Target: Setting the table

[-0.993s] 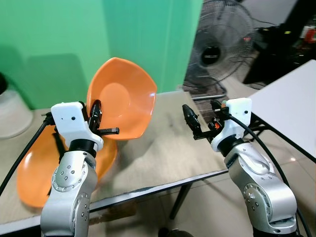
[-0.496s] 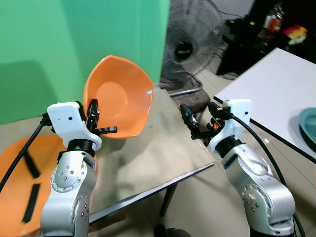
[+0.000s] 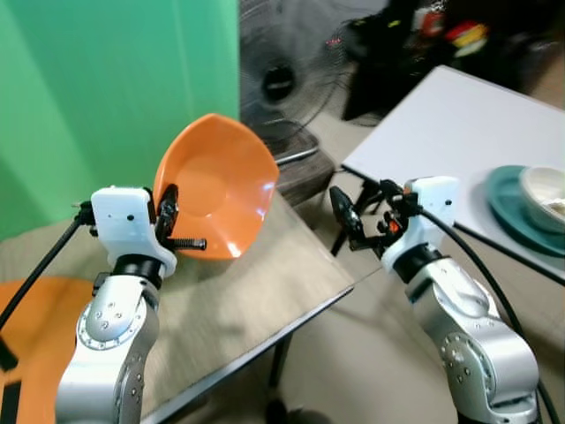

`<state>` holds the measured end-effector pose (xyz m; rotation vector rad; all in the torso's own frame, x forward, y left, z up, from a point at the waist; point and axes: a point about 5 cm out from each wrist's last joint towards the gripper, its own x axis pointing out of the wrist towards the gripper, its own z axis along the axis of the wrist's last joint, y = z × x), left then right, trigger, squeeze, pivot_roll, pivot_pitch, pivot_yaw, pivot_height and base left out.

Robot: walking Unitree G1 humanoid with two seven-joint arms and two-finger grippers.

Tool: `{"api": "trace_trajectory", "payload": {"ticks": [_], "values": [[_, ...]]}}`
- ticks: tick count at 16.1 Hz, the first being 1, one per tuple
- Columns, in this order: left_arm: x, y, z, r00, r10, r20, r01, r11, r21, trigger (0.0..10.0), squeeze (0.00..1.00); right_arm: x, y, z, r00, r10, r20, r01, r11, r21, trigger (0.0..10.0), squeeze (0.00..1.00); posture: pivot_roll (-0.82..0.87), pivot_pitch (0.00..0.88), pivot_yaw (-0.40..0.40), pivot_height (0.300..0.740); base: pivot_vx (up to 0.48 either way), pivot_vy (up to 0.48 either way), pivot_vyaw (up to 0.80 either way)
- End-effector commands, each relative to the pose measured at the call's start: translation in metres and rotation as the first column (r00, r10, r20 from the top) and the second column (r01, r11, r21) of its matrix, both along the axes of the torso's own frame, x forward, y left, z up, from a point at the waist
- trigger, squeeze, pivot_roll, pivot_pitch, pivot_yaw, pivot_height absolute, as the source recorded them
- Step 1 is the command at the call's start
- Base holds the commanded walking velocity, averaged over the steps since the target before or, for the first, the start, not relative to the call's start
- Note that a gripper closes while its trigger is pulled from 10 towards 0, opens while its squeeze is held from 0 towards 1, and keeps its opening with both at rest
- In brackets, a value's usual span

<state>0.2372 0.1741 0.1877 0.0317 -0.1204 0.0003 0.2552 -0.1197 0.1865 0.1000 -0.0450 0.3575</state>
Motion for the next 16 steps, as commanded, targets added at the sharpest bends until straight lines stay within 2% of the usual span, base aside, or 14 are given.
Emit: {"api": "trace_trajectory", "payload": {"ticks": [1,5,16], "values": [[-0.0032,-0.0019,0.0079,0.999,-0.016,0.03,0.017,1.0,-0.002,10.0,0.0,-0.0015,0.0005,-0.0026,1.0,0.013,0.014,-0.013,0.999,-0.042,10.0,0.0,-0.02,0.0,-0.038,0.74,0.0,0.0,0.0],[-0.0038,-0.0042,0.0076,0.999,-0.032,0.024,0.031,0.999,0.008,10.0,0.0,-0.0012,-0.0038,-0.01,0.999,-0.016,-0.041,0.015,1.0,-0.014,10.0,0.0,-0.03,0.0,-0.035,0.74,0.0,-0.126,0.0],[-0.0002,-0.0064,0.0064,0.999,-0.038,0.006,0.038,0.999,-0.002,10.0,0.0,-0.0014,-0.0072,-0.0111,0.999,-0.027,-0.025,0.025,0.997,-0.067,10.0,0.0,-0.05,0.0,-0.021,0.74,0.0,-0.28,0.0]]}}
